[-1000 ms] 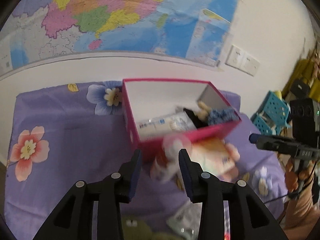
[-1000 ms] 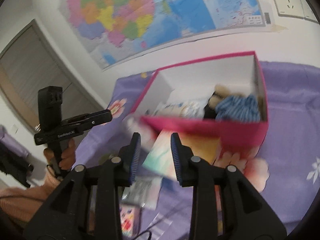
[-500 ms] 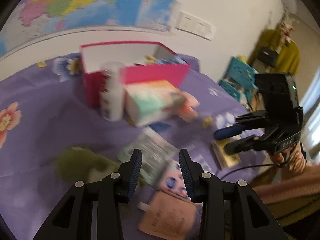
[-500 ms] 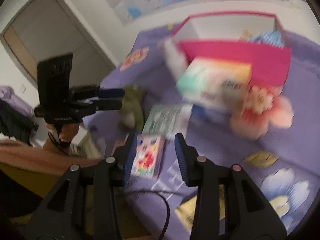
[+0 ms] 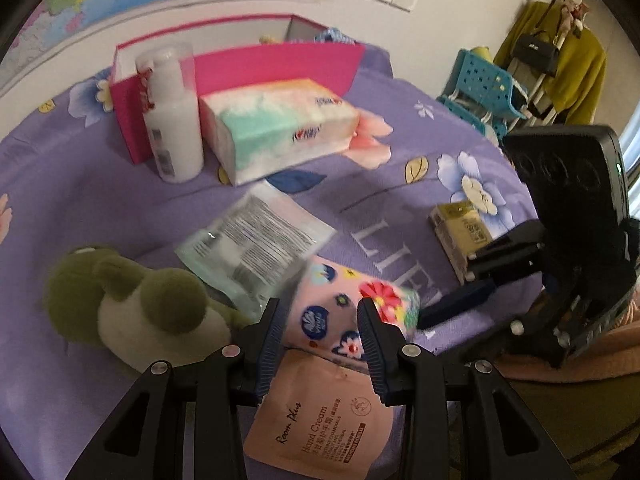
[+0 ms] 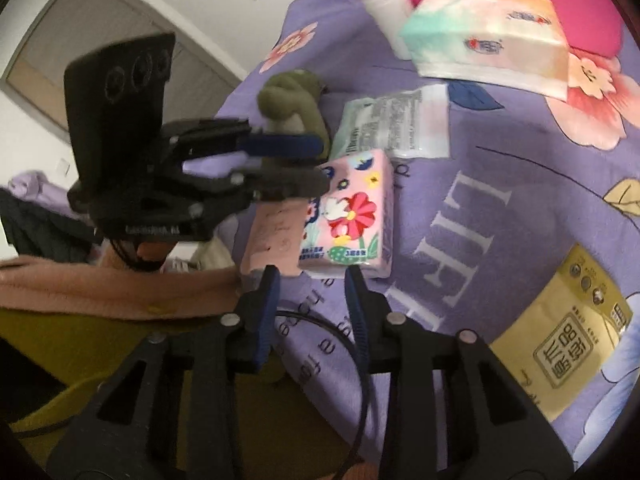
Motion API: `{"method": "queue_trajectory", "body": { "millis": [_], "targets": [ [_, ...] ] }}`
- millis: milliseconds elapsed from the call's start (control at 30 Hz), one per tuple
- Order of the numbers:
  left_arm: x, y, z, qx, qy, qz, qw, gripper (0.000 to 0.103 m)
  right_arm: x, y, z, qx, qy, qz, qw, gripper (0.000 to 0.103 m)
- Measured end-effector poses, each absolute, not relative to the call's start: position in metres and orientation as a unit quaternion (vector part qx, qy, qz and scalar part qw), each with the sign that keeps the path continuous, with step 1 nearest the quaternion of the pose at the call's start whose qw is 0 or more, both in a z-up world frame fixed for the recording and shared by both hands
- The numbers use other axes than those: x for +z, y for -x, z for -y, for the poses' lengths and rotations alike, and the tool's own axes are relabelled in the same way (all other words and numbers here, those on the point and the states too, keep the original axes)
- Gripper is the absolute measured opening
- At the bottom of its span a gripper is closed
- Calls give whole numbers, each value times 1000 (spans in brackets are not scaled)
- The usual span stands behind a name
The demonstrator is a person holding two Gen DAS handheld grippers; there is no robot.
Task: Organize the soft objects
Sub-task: 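Grasp the pink floral tissue pack with the right gripper and lift it, then carry the pink tissue pack over the pink box and release it inside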
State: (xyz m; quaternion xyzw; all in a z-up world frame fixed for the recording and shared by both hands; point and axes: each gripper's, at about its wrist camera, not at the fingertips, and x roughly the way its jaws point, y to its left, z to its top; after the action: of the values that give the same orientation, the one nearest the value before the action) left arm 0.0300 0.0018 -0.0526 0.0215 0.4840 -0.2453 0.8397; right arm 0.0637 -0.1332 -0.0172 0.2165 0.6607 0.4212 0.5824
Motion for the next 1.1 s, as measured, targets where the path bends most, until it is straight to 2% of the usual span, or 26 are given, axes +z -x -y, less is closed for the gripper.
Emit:
{"method": "queue_trajectory", "body": {
  "millis": [233,567,633,1100],
  "targets": [
    [-57,-35,-5,-260,13,-497,828,38,-29,-84,153,354,-240,-646,632,36],
    [-56,-41,-1,-261,30,-499,826,38,-34,-90,150,340,-225,-645,646,35],
    [-50,-43,-1,-262,29,-492,830,38,-30,-93,151,339,-224,-640,652,32],
    [29,-77,0,-265,21,-402,876,38,20,-155,175,336,-214,-563,724,32]
  ]
}}
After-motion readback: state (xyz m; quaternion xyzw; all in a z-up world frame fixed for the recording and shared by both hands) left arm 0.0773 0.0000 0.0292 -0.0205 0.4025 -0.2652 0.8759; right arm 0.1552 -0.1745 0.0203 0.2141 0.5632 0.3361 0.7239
